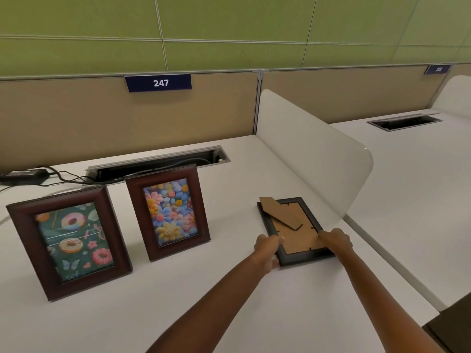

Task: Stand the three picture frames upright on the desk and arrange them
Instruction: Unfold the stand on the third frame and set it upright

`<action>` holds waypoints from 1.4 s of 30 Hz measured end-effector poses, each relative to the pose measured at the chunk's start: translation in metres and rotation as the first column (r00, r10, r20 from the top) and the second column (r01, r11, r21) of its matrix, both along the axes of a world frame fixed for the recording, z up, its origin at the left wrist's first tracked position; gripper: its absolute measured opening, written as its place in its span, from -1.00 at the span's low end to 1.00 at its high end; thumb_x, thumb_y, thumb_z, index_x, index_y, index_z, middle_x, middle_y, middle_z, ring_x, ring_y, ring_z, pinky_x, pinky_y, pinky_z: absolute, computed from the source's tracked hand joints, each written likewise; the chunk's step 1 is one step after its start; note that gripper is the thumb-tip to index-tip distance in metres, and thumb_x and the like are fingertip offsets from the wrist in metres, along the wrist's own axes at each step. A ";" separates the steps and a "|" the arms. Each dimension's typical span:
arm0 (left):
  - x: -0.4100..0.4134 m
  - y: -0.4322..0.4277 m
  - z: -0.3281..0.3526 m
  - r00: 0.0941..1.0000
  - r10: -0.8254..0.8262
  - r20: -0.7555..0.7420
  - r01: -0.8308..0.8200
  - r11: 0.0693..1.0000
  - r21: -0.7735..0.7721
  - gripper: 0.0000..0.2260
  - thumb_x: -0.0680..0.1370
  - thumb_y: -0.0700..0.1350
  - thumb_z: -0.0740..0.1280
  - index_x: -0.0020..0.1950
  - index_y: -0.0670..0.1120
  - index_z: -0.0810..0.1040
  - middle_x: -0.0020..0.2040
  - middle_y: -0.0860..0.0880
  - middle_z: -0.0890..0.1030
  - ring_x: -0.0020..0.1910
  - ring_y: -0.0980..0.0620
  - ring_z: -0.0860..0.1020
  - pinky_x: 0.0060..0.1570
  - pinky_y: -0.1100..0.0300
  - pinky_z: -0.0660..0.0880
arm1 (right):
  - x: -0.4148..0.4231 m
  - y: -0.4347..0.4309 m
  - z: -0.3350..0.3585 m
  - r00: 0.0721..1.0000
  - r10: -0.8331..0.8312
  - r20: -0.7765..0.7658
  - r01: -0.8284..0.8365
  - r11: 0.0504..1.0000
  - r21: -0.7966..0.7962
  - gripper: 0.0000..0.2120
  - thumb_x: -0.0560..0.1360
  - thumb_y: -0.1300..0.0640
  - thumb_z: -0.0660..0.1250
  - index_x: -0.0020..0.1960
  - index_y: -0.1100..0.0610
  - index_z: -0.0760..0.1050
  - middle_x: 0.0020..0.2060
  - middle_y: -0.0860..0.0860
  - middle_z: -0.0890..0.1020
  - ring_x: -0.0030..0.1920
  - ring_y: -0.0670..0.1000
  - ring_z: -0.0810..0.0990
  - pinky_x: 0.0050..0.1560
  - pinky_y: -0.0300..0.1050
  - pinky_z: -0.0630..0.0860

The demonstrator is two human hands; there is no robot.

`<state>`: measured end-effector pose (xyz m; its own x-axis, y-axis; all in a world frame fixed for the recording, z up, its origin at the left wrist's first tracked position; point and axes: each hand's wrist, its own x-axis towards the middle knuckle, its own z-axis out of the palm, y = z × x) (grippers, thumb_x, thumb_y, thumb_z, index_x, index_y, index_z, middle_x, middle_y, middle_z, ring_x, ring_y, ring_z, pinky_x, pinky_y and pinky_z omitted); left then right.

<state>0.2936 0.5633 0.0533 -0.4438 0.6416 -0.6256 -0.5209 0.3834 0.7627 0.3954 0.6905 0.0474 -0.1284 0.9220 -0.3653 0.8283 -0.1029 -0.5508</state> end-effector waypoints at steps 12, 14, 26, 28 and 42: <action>-0.031 -0.020 0.019 0.996 0.088 0.033 -0.089 0.995 0.047 -0.85 0.54 -0.28 0.23 0.10 -0.27 0.39 -0.14 -0.13 0.44 -0.16 0.00 0.44 -0.28 0.25 0.41 | 0.002 -0.011 0.027 0.918 0.047 -0.393 -0.107 0.985 -0.134 -0.67 0.52 0.37 0.03 0.17 0.35 0.47 -0.20 0.17 0.57 -0.24 0.06 0.51 -0.17 -0.13 0.46; -0.039 -0.027 0.036 0.981 0.116 0.153 -0.134 0.984 0.114 -0.89 0.54 -0.31 0.23 0.04 -0.27 0.36 -0.16 -0.15 0.43 -0.22 -0.01 0.44 -0.30 0.22 0.45 | 0.002 -0.007 0.028 0.883 0.087 -0.461 -0.144 0.986 -0.090 -0.66 0.51 0.39 0.02 0.15 0.31 0.49 -0.27 0.11 0.52 -0.24 0.02 0.46 -0.05 -0.12 0.42; -0.058 -0.050 0.082 0.934 0.141 0.328 -0.235 0.935 0.266 -0.93 0.51 -0.31 0.23 -0.18 -0.24 0.42 -0.20 -0.21 0.47 -0.28 -0.04 0.49 -0.55 0.33 0.52 | -0.034 -0.026 0.033 0.489 0.386 -0.782 -0.303 0.916 0.262 -0.81 0.43 0.24 0.34 -0.22 -0.05 0.56 -0.20 -0.19 0.68 0.08 -0.16 0.55 0.02 -0.38 0.53; -0.060 -0.050 0.084 0.962 0.113 0.248 -0.186 0.938 0.292 -0.91 0.52 -0.25 0.21 -0.19 -0.20 0.41 -0.23 -0.16 0.45 -0.27 -0.03 0.48 -0.45 0.26 0.55 | -0.037 -0.026 0.037 0.488 0.399 -0.777 -0.272 0.915 0.299 -0.69 0.43 0.34 0.31 -0.25 -0.07 0.55 -0.24 -0.28 0.67 0.07 -0.38 0.51 0.10 -0.35 0.49; -0.084 -0.034 0.070 0.975 -0.042 -0.217 0.081 0.982 0.173 -0.30 0.51 0.30 -0.22 0.46 -0.12 0.17 0.51 -0.12 0.17 0.51 -0.09 0.05 0.50 -0.08 -0.12 | -0.052 -0.003 0.033 0.378 0.412 -0.829 -0.368 0.889 0.273 -0.76 0.39 0.38 0.32 -0.11 0.04 0.51 -0.31 -0.22 0.70 -0.19 -0.24 0.63 -0.16 -0.40 0.53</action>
